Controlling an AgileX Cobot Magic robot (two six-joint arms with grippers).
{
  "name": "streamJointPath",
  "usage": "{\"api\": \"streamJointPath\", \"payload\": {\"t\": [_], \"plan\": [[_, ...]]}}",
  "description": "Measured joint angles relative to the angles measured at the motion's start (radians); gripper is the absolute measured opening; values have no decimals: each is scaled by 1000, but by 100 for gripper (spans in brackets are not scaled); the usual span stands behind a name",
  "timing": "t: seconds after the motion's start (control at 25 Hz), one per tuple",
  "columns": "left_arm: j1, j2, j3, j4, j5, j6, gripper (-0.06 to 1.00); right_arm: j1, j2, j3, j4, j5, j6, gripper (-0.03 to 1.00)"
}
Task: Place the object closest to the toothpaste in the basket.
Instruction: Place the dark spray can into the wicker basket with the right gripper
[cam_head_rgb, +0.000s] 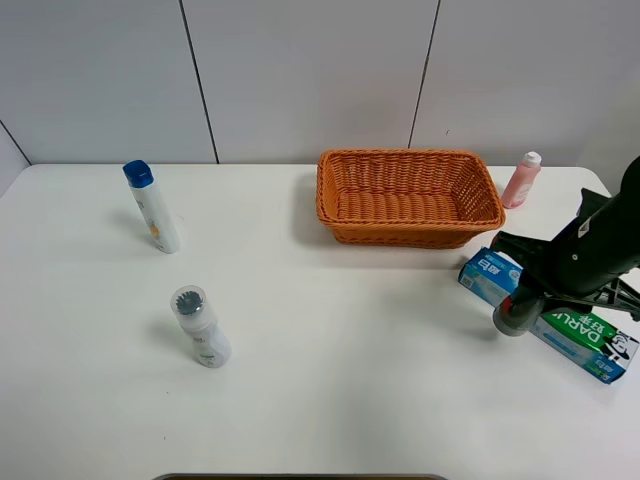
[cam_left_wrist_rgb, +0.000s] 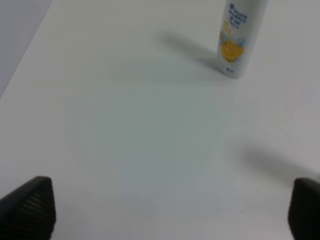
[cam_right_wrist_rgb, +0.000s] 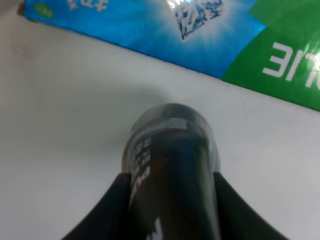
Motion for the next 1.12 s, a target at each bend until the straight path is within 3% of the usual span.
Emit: {"api": "streamJointPath", "payload": {"t": [0.32,0.64,1.12], "plan": [[0,0,0,0,0,0,94,0,-156,0,0,35,-95,35],[0,0,0,0,0,0,94,0,-244,0,3,42,-282,35],[0,0,0,0,0,0,94,75,-254,-53,51,-139,-500,35]]}}
